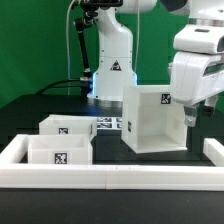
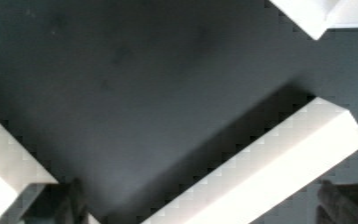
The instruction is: Assemble drawer
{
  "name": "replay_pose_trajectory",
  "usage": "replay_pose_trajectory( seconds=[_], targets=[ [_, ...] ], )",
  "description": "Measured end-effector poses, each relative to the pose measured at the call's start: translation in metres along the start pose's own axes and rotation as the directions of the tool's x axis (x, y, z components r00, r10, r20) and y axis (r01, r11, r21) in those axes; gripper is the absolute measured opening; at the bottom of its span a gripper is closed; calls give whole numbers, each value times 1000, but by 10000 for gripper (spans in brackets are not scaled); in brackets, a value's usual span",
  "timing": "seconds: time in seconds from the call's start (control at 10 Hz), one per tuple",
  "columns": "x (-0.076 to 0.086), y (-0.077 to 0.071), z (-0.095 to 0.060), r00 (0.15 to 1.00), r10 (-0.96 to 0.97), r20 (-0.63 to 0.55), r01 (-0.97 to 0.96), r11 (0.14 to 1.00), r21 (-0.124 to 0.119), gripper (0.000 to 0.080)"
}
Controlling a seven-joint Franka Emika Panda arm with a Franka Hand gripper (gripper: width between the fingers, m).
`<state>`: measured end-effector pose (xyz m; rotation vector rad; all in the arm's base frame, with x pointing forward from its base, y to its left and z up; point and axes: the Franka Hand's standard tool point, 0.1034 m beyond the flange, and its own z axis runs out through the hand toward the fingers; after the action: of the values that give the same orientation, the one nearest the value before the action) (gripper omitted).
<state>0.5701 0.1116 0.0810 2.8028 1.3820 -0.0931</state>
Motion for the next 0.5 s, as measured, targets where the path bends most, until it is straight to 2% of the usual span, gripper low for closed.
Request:
replay_pose_trajectory(
  seconds=[0.2, 0.5],
  targets=[
    [-1, 1, 0, 1000, -11, 6, 11, 1000, -8, 649],
    [-1, 1, 0, 1000, -3, 5, 3, 1000, -7, 649]
  ],
)
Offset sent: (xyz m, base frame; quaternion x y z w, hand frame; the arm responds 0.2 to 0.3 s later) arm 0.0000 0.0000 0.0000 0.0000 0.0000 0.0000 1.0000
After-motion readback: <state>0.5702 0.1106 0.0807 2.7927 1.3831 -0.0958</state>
